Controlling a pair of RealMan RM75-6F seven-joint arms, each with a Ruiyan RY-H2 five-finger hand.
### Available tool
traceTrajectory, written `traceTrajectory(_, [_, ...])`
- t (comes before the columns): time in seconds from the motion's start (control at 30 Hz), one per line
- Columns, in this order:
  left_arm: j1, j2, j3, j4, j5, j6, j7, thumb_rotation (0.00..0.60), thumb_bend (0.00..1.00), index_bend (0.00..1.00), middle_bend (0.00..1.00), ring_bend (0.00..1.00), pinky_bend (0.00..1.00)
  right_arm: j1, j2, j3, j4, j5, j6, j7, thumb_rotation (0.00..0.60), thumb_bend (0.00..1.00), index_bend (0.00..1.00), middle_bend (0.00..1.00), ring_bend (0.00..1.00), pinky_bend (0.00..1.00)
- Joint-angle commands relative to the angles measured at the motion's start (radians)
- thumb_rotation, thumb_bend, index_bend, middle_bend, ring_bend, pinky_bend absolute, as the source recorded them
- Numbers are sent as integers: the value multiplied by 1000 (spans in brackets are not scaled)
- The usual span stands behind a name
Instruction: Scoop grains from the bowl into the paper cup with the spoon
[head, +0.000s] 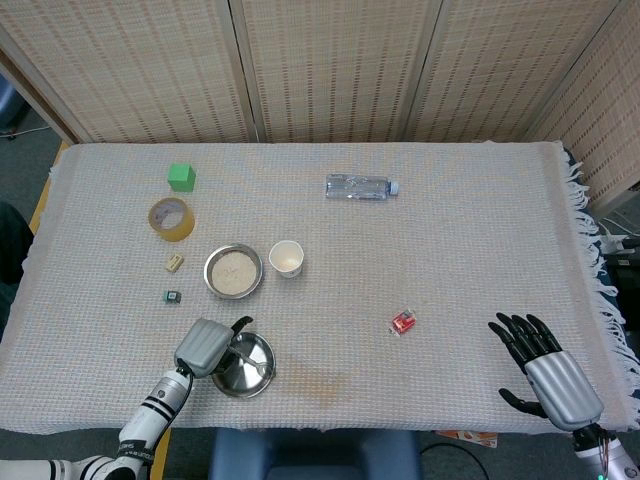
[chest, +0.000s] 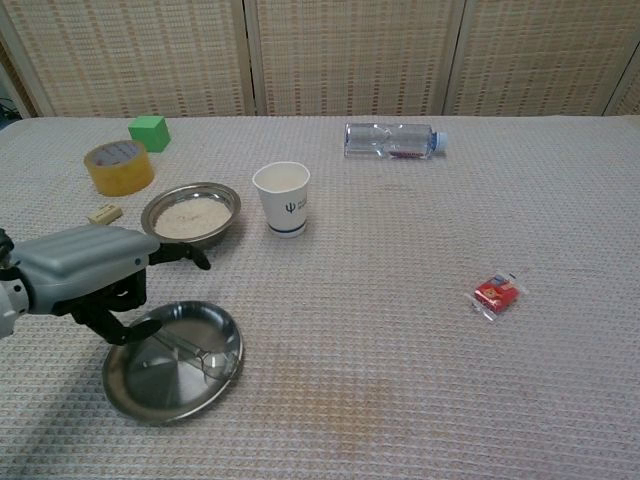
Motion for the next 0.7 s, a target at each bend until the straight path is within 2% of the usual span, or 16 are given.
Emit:
traceTrajectory(0.03, [41, 84, 2, -69, 64, 21, -146, 600, 399, 103, 990, 979, 1000, -1, -1, 2, 1, 0, 5, 1, 600, 97, 0, 0, 0, 0])
traceTrajectory(0.1, [88, 143, 23, -92, 144, 55, -297, 600, 399, 71, 887, 854, 954, -3, -3, 4, 3, 0, 11, 2, 600, 97, 0, 0, 0, 0])
traceTrajectory(0.13, [113, 168, 37, -89, 187, 80, -363, 600, 399, 60, 780, 741, 881, -4, -4, 5, 4, 0, 13, 2, 600, 97, 0, 0, 0, 0])
traceTrajectory(0.2, [177, 217, 77, -58, 280, 154, -511, 600, 399, 51, 566, 522, 671, -5, -7, 8, 7, 3, 14, -1, 600, 97, 0, 0, 0, 0])
traceTrajectory(0.27, [243, 256, 117, -9, 341, 232, -630, 600, 397, 48, 335, 277, 409, -4, -12, 12, 9, 10, 11, -7, 600, 97, 0, 0, 0, 0])
traceTrajectory(0.33, [309, 280, 137, 37, 355, 310, -707, 600, 391, 38, 188, 125, 261, -2, -18, 17, 11, 21, 5, -14, 600, 97, 0, 0, 0, 0])
traceTrajectory(0.37, [329, 295, 140, 46, 349, 333, -691, 600, 387, 24, 105, 51, 198, 0, -21, 20, 12, 25, 2, -19, 600, 97, 0, 0, 0, 0])
traceTrajectory(0.47, [394, 330, 121, 57, 358, 459, -630, 600, 378, 0, 2, 0, 147, 0, -34, 35, 16, 56, -6, -40, 600, 97, 0, 0, 0, 0])
traceTrajectory(0.53, [423, 333, 105, 59, 364, 514, -632, 600, 375, 0, 0, 0, 138, -4, -44, 46, 17, 70, 2, -63, 600, 97, 0, 0, 0, 0])
traceTrajectory(0.7, [436, 370, 109, 61, 391, 491, -693, 600, 373, 0, 0, 0, 125, -11, -58, 49, 15, 69, 11, -100, 600, 97, 0, 0, 0, 0])
